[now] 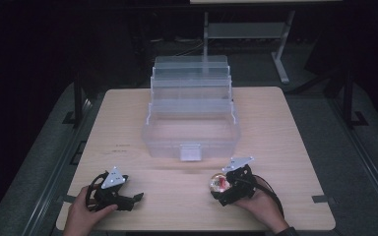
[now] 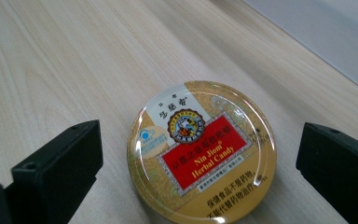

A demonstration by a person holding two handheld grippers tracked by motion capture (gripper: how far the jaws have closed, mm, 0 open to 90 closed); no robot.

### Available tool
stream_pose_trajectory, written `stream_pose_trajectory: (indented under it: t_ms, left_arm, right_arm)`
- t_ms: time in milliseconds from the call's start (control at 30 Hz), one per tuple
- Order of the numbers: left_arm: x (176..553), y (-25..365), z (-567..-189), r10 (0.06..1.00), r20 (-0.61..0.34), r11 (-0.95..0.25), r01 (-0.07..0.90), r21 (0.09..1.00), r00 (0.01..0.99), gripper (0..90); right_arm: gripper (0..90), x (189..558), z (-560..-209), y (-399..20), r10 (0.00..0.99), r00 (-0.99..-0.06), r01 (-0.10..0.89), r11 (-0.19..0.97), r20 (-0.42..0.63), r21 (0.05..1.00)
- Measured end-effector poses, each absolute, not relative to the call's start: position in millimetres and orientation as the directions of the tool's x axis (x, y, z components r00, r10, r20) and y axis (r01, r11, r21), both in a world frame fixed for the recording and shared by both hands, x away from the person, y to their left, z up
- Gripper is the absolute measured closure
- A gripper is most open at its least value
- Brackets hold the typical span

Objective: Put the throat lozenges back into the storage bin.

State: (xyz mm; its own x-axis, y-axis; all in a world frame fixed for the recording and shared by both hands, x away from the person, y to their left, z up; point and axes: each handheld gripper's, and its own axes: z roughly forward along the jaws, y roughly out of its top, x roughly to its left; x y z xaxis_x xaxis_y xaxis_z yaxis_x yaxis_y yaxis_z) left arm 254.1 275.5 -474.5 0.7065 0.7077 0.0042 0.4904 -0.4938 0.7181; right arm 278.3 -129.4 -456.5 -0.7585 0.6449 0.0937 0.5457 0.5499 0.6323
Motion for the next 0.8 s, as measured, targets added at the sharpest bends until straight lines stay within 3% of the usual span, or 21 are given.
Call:
stream_pose_trajectory:
  t_ms: [233, 333, 800]
  left_arm:
    - [254.1, 275.5, -474.6, 0.708, 0.005, -0.494, 0.49, 0.718, 0.707, 11.0]
    - [254.1, 275.4, -474.6, 0.708, 0.005, -0.494, 0.49, 0.718, 0.706, 11.0]
    - [254.1, 275.5, -474.6, 0.708, 0.005, -0.494, 0.49, 0.718, 0.707, 10.9]
  right_arm:
    - [0.1, 280.4, -459.4, -124.4, 0.636, -0.767, 0.54, 0.571, 0.083, 0.618]
    - [5.4, 281.1, -460.2, -123.1, 0.632, -0.771, 0.534, 0.579, 0.075, 0.616]
    - [12.9, 281.6, -462.7, -121.7, 0.62, -0.781, 0.532, 0.595, 0.077, 0.602]
